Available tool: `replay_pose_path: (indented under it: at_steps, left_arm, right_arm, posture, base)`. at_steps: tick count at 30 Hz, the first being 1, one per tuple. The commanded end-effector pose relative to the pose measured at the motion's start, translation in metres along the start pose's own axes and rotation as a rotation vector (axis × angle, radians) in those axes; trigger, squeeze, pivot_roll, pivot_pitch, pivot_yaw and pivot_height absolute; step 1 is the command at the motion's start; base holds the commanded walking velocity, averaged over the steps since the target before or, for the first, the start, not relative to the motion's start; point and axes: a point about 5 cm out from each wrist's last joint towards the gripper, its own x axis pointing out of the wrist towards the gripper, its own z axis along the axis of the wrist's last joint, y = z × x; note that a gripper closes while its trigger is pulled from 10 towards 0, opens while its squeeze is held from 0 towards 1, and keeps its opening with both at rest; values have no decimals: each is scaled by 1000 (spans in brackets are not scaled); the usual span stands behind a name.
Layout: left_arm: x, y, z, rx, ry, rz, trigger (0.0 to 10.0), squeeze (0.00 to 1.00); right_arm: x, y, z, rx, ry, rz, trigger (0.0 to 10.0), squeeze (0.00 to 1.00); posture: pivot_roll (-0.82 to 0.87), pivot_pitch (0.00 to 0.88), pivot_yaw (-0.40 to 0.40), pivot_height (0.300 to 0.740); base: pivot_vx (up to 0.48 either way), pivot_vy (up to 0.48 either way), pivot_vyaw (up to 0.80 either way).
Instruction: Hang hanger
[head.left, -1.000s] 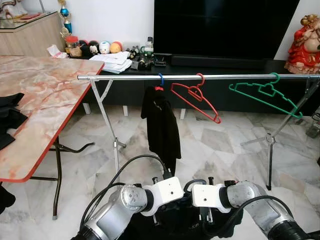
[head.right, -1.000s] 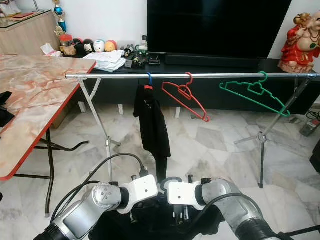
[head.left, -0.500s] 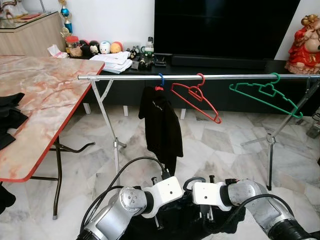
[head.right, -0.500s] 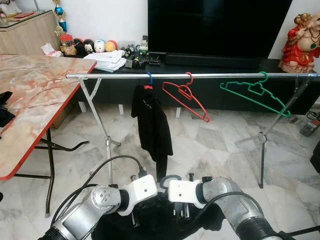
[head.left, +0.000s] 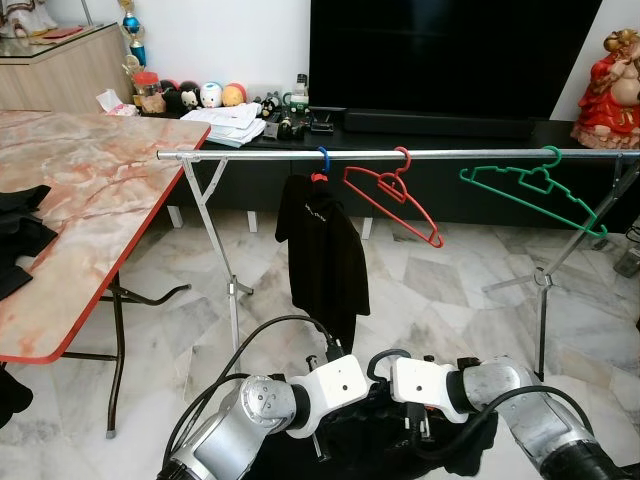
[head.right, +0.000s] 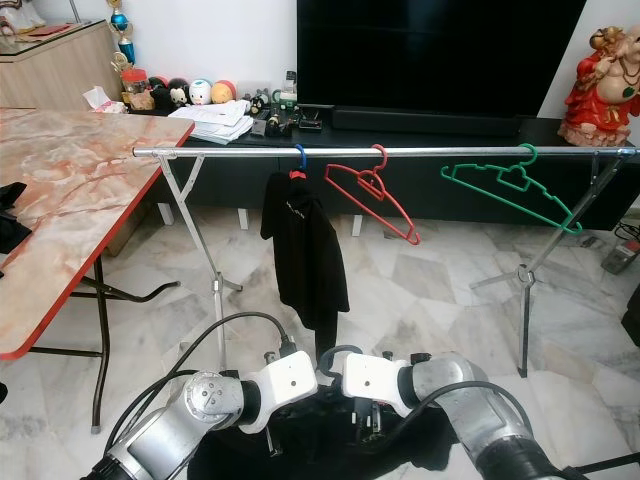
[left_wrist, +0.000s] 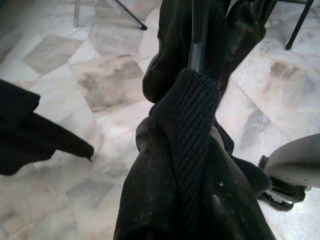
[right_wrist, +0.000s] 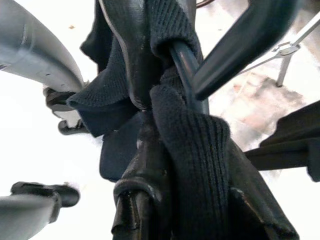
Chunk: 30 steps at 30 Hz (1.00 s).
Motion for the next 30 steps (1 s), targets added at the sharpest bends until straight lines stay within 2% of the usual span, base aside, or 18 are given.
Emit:
replay_pose_path:
  at_steps: [1, 6, 8, 11, 18, 20, 23, 27, 30]
  left_arm:
    - [-4, 11, -2, 10, 3, 72, 0, 0]
    - [-6, 10, -3, 12, -4, 59, 0, 0]
    - [-7, 9, -9, 32, 32, 38, 0, 0]
    - [-7, 11, -14, 42, 59, 50, 0, 0]
    - [-7, 8, -15, 59, 61, 16, 0, 0]
    - [-8, 6, -17, 63, 65, 5, 0, 0]
    - [-8, 5, -19, 68, 79, 0, 0, 0]
    - [-9, 7, -26, 63, 111, 18, 0, 0]
    - [-10, 9, -29, 55, 118, 44, 0, 0]
  right_arm:
    - [0, 8, 0, -15, -12, 73, 10000, 1000]
    - [-9, 7, -6, -8, 13, 83, 10000, 1000]
    - [-19, 9, -15, -2, 69, 123, 10000, 1000]
    - [-30, 12, -22, 30, 74, 157, 10000, 1000]
    - [-43, 8, -33, 51, 118, 122, 10000, 1000]
    - [-45, 3, -33, 66, 100, 71, 10000, 1000]
    - [-45, 2, -31, 78, 75, 56, 10000, 1000]
    - [-50, -1, -21, 94, -18, 24, 10000, 1000]
    - [-56, -5, -22, 93, -24, -38, 10000, 1000]
  posture:
    - [19, 0, -19, 740]
    - [17, 0, -18, 740]
    - [16, 0, -19, 740]
    - [18, 0, -18, 740]
    - [14, 0, -15, 740]
    - [14, 0, -13, 740]
    - [14, 0, -11, 740]
    - [14, 0, -6, 740]
    - [8, 0, 2, 740]
  base:
    - [0, 0, 0]
    - [0, 0, 0]
    - [0, 0, 0]
    - [0, 0, 0]
    - [0, 0, 0]
    - [0, 0, 0]
    - [0, 0, 0]
    - [0, 0, 0]
    - [0, 0, 0]
